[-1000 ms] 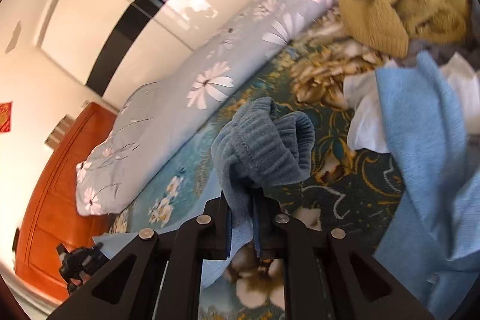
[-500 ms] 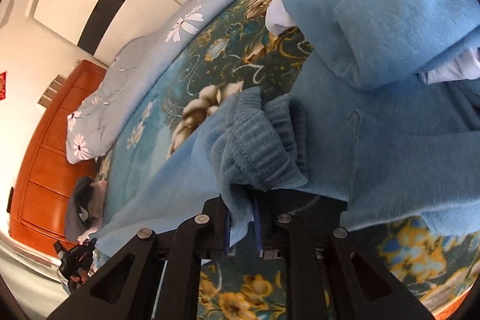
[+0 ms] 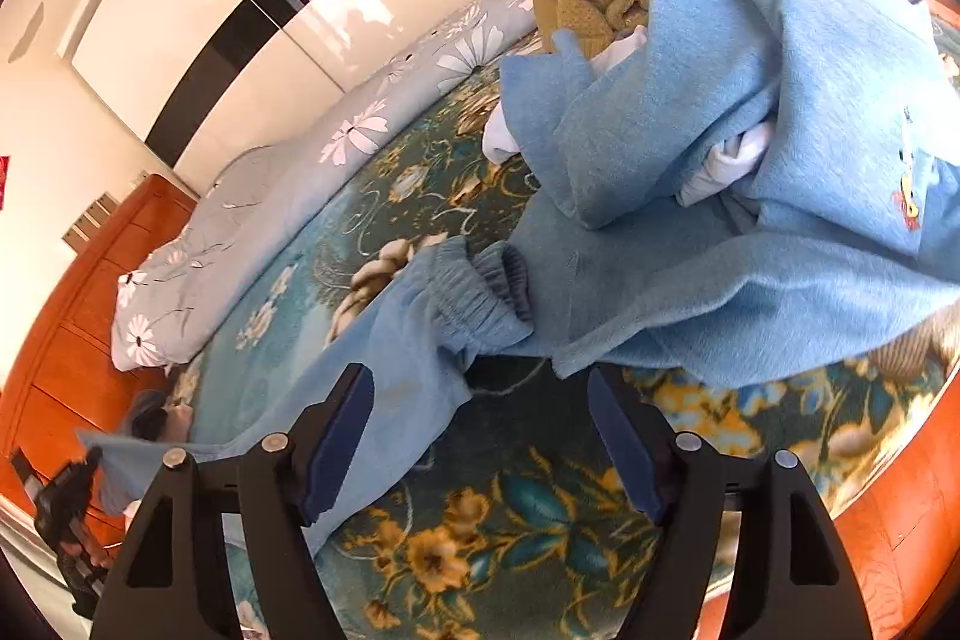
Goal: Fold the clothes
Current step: 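Lift the sweatpants with the left gripper and fold them over onto themselves, then open the left gripper, releasing the folded sweatpants on the sheet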
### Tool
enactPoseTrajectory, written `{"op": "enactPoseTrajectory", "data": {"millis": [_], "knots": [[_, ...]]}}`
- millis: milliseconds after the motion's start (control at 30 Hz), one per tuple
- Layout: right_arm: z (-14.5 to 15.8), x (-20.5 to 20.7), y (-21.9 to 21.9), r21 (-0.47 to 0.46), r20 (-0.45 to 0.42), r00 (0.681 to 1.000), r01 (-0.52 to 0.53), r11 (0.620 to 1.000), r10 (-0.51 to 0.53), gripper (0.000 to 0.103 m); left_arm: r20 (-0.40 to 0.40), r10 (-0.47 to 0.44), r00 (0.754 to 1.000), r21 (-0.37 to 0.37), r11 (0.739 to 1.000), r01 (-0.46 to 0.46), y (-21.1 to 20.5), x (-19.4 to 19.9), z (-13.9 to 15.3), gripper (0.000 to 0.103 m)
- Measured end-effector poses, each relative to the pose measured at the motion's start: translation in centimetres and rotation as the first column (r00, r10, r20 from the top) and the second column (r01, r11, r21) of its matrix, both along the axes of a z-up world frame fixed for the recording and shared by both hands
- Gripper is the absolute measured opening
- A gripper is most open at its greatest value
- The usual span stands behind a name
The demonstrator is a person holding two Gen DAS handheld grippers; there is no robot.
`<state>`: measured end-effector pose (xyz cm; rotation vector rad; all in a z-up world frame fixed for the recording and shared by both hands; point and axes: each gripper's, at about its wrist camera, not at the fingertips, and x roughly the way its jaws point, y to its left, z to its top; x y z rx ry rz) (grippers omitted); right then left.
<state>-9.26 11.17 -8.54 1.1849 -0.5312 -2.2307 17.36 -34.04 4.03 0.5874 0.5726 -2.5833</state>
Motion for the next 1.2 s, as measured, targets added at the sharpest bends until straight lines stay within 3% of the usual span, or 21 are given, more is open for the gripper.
{"op": "enactPoseTrajectory", "data": {"millis": [67, 200, 333, 467, 533, 600, 667, 733, 900, 1067, 1200], "knots": [[-0.4, 0.3, -0.5, -0.02, 0.009, 1.0, -0.02, 1.0, 0.02, 0.076, 0.014, -0.085, 0.996, -0.016, 0.996, 0.085, 3.1, -2.5, 0.2, 0.008], [-1.2, 0.8, -1.4, -0.055, 0.034, 0.998, -0.053, 0.997, 0.055, 0.076, 0.094, -0.205, 0.974, 0.015, 0.979, 0.204, 8.5, -7.2, -3.5, 0.01], [-2.3, 1.4, -1.5, -0.09, 0.067, 0.996, -0.054, 0.994, 0.06, 0.076, 0.169, -0.323, 0.931, 0.057, 0.946, 0.318, 13.9, -12.0, -7.2, 0.01], [-3.2, 2.2, -1.6, -0.096, 0.093, 0.994, -0.041, 0.995, 0.05, 0.076, 0.255, -0.373, 0.892, 0.134, 0.927, 0.35, 16.5, -14.6, -11.2, 0.01], [-3.4, 2.5, -1.8, -0.093, 0.098, 0.994, -0.034, 0.995, 0.043, 0.076, 0.279, -0.404, 0.871, 0.194, 0.912, 0.361, 16.9, -14.9, -12.7, 0.015], [-3.3, 2.7, -2.3, -0.106, 0.09, 0.995, -0.043, 0.993, 0.052, 0.076, 0.284, -0.449, 0.847, 0.258, 0.887, 0.384, 17.3, -14.9, -13.8, 0.035], [-3.0, 2.8, -3.4, -0.126, 0.071, 0.995, -0.063, 0.99, 0.073, 0.076, 0.258, -0.49, 0.833, 0.315, 0.858, 0.407, 17.3, -14.2, -14.0, 0.041], [-2.6, 2.8, -5.0, -0.15, 0.052, 0.992, -0.103, 0.983, 0.112, 0.076, 0.221, -0.485, 0.846, 0.328, 0.854, 0.404, 16.6, -12.9, -13.4, 0.043], [-2.5, 2.5, -10.5, -0.18, 0.041, 0.971, -0.223, 0.958, 0.234, 0.076, 0.161, -0.268, 0.95, 0.322, 0.924, 0.206, 10.6, -8.4, -12.1, 0.059], [-2.9, 2.7, -14.3, -0.214, 0.068, 0.952, -0.277, 0.937, 0.298, 0.076, 0.241, -0.175, 0.955, 0.404, 0.913, 0.065, 5.4, -6.0, -15.6, 0.06], [-2.6, 2.5, -10.8, -0.197, 0.057, 0.985, -0.149, 0.969, 0.163, 0.076, 0.21, -0.198, 0.957, 0.407, 0.908, 0.099, 4.9, -4.3, -16.2, 0.06]]}}
